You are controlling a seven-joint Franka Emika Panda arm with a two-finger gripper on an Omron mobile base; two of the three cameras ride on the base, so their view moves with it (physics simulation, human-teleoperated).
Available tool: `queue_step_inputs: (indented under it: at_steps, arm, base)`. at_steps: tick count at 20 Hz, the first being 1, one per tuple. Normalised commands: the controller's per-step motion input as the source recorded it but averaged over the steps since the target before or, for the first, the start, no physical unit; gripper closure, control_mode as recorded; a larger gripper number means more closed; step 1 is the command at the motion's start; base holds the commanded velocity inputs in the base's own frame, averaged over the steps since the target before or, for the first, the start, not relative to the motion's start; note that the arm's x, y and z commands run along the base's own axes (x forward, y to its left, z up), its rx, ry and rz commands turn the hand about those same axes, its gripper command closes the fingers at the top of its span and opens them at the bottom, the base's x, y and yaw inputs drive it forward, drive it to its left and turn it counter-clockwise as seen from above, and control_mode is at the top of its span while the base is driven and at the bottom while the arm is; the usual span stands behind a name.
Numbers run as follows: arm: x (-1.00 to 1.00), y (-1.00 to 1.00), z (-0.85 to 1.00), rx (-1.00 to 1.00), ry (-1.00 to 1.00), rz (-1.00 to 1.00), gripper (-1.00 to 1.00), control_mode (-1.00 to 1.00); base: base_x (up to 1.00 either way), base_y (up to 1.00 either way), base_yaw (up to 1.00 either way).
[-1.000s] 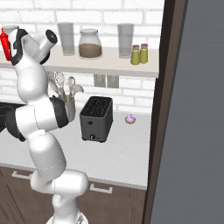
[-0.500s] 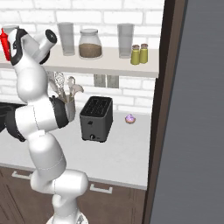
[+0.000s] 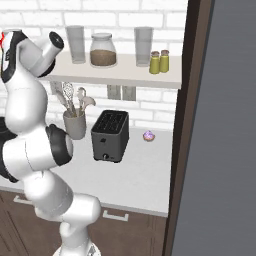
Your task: Put the shaker and condiment bottle from the counter next to their counterparts in the cabinet.
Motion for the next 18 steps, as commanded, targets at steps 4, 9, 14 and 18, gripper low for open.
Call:
queue_step_inputs:
  at_steps: [4, 9, 14, 18]
  arm:
    - [-1.00, -0.54, 0.05, 0.00, 0.00, 0.00, -1.00, -1.00]
    - [-1.00, -0.61, 0.16, 0.00, -0.04, 0.00, -1.00, -1.00]
    - [-1.00, -0.64, 0.24, 0.00, -0.11, 0.00, -1.00, -1.00]
    - [-1.00, -0.62, 0.01, 0.00, -0.11, -0.05, -1.00, -1.00]
  base:
    - [0.00, 0.00, 0.00]
    - [0.00, 0.00, 0.00]
    - [0.00, 0.00, 0.00]
    - [0.00, 0.00, 0.00]
